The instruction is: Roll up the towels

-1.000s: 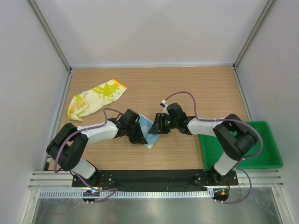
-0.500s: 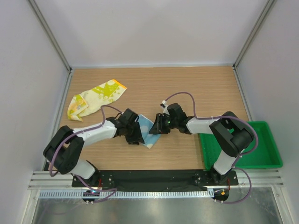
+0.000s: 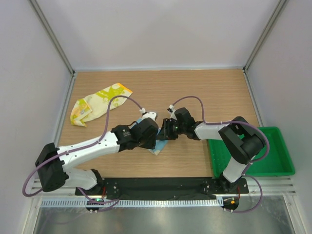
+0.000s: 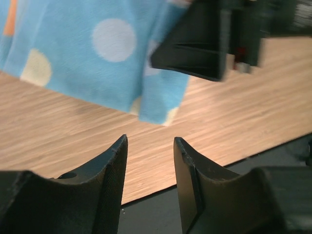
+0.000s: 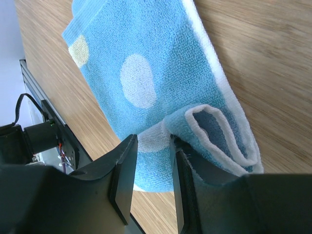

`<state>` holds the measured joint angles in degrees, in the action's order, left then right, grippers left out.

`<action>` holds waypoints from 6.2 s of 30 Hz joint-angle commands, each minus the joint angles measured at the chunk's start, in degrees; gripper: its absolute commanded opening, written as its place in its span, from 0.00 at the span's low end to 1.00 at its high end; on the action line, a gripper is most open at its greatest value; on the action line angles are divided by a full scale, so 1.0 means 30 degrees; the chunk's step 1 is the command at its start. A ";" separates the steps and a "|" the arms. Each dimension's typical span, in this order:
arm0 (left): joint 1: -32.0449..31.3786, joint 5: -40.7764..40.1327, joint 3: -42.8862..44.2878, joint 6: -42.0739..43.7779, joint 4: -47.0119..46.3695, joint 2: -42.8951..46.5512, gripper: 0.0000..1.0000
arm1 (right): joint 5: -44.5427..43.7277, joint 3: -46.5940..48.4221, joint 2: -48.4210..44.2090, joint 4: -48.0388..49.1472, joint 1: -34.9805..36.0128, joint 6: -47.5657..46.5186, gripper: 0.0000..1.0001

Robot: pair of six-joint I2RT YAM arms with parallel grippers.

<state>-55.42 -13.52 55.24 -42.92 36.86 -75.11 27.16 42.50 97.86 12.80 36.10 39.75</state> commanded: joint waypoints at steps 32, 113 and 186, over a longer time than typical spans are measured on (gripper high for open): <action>-0.3031 -0.1469 -0.1217 0.4315 -0.4934 -0.6339 0.50 | -0.0644 0.1067 -0.0746 -0.2126 0.0009 -0.0885 0.40; 0.6138 1.8130 -0.5758 -1.0128 -1.6449 -0.7453 0.01 | 0.0000 -0.0455 -0.9653 -0.7695 -0.3390 -0.0681 0.48; 0.9128 1.7257 -0.4239 -0.3168 -0.7491 -0.5347 0.26 | -0.1141 0.0712 0.0338 -0.2383 -0.0724 -0.1031 0.22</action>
<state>-27.38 42.94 39.24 -61.93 1.30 -95.66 28.58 41.87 100.44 15.44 34.20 39.94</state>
